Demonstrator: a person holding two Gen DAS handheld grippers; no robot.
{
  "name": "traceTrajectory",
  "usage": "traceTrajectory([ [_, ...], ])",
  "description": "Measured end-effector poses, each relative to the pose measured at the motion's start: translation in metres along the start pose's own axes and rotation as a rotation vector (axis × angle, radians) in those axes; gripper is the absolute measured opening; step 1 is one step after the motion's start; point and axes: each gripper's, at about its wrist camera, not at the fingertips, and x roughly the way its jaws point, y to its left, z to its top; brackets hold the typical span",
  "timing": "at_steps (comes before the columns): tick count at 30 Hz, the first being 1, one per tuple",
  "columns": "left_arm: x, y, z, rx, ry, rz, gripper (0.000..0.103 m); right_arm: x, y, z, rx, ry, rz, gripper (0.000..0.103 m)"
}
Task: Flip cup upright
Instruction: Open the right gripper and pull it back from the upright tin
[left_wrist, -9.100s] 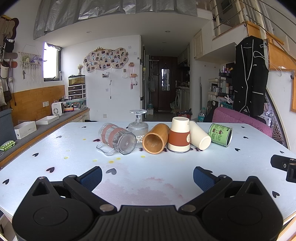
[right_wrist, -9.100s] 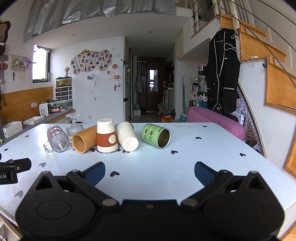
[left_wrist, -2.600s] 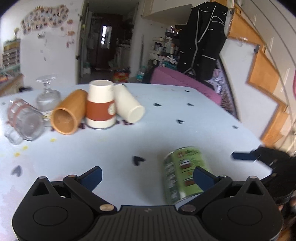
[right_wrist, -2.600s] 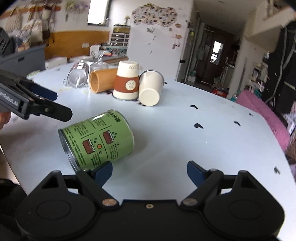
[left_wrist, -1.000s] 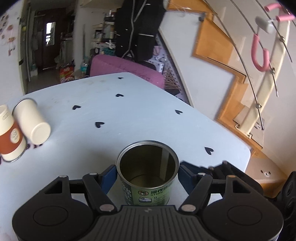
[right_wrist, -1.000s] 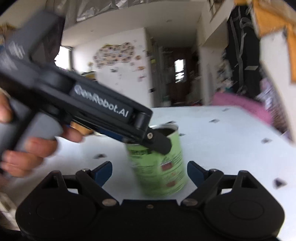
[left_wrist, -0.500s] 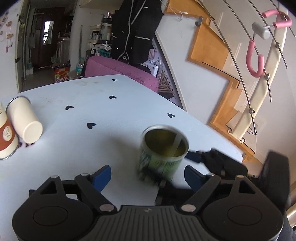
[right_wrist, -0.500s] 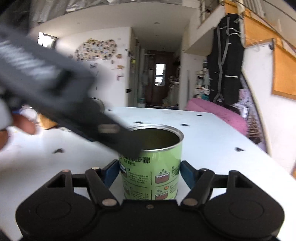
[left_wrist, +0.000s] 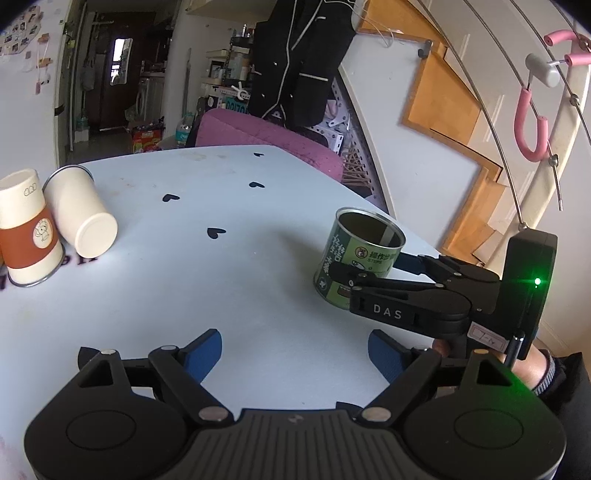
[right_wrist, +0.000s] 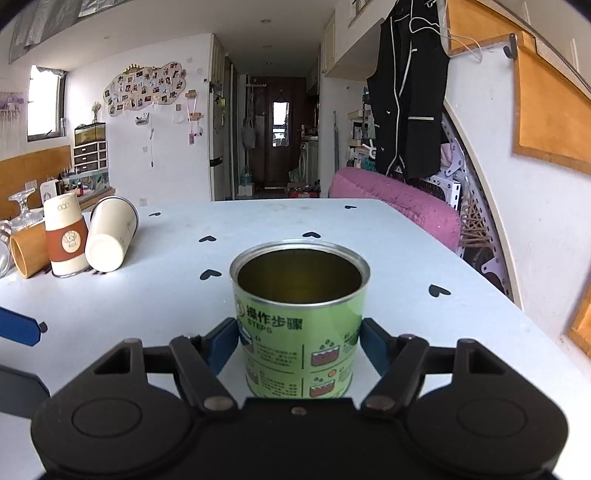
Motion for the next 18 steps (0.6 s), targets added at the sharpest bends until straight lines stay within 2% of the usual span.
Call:
traceTrajectory([
  [6,-0.003,0.004,-0.003,0.003,-0.013,0.017,0.087,-0.005,0.008,-0.005,-0.006,0.003,-0.004,0.073],
  [7,-0.004,0.005,-0.003,0.003,-0.014,0.019,0.087,-0.007,0.009,-0.005,-0.008,0.006,-0.01,0.074],
  [9,-0.006,0.007,-0.005,0.005,-0.016,0.028,0.087,-0.006,0.011,-0.007,-0.01,0.022,-0.024,0.087],
  [13,-0.013,0.013,-0.008,0.004,-0.03,0.055,0.087,-0.017,0.017,-0.013,-0.027,0.041,-0.012,0.089],
  [18,-0.029,0.019,-0.014,-0.005,-0.067,0.098,0.091,-0.049,0.02,-0.02,0.035,0.033,-0.033,0.091],
])
